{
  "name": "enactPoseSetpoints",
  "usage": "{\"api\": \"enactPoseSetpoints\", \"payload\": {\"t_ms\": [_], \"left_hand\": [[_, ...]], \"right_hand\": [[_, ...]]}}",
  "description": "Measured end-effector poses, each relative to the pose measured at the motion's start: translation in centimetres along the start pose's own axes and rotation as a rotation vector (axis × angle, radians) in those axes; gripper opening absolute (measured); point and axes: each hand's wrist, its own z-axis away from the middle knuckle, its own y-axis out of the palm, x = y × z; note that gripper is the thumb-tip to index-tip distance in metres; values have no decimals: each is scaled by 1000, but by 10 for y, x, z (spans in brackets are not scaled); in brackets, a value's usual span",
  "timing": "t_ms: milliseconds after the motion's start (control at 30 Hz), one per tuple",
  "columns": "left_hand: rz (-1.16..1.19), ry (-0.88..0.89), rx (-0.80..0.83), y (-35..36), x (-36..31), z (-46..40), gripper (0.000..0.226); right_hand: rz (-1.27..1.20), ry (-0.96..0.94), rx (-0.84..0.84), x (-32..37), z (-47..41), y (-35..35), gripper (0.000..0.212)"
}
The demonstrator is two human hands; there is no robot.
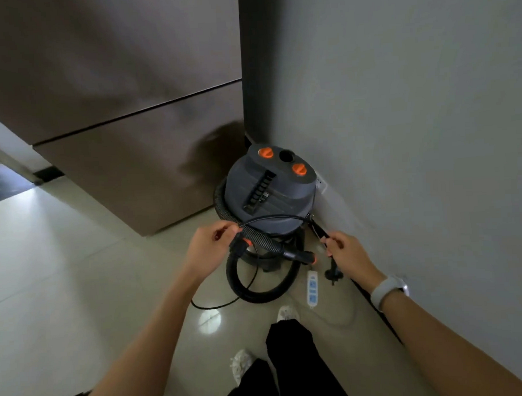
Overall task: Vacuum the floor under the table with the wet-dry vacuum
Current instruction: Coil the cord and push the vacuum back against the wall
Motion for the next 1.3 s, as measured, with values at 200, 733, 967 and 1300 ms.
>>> {"api": "enactPoseSetpoints", "payload": {"t_ms": [200,733,967,1300], "left_hand": [[513,-248,197,20,-25,-37,23],[-127,125,286,123,-200,-269,21],[355,35,378,124,-281,-329,31],[313,12,378,105,-220,-402,19]], "right_hand": [[-144,-94,140,36,-23,-9,20],[-661,-68,-330,157,-178,-202,30],[-647,-311,-366,181,-186,-232,29],[-222,-68,-160,128,-234,-116,18]]}}
